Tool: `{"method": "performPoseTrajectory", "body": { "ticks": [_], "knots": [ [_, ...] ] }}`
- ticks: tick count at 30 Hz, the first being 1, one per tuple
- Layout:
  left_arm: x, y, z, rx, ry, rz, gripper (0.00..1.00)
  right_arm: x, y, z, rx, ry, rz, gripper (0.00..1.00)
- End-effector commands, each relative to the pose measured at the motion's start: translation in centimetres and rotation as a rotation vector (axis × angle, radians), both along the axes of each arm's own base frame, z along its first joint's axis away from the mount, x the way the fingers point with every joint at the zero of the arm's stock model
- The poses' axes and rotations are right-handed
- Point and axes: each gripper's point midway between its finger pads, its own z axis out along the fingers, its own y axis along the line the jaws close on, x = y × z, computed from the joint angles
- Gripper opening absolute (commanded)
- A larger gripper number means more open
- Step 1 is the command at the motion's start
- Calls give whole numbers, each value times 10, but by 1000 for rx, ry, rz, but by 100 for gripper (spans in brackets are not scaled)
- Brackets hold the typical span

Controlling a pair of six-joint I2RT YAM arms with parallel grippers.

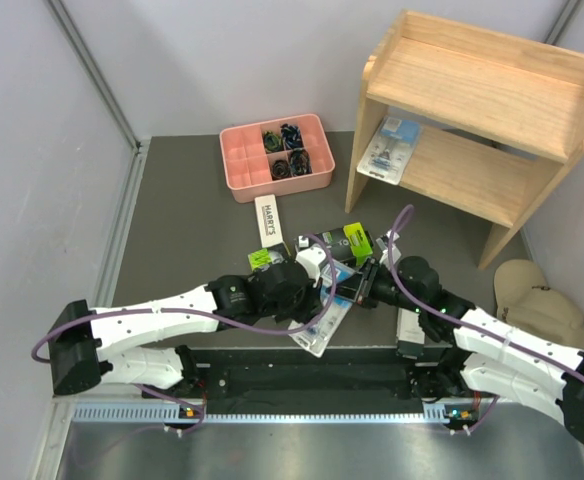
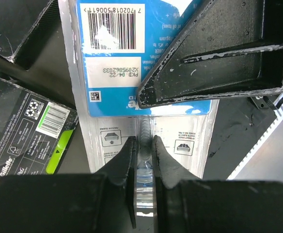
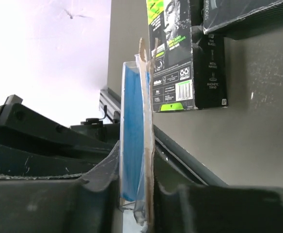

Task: Place and organize the shaving razors onto the shelf

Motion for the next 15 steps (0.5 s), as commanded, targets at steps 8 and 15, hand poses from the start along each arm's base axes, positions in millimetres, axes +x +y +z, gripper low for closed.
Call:
{"method": "performPoseTrajectory", "body": {
  "ticks": [8, 15],
  "knots": [
    [15, 2, 34, -114, -68, 110, 97, 2, -2, 5, -5, -42, -11, 0],
    [28, 31, 47, -148, -106, 273, 99, 4, -11, 13, 0, -80, -53, 0]
  ]
}}
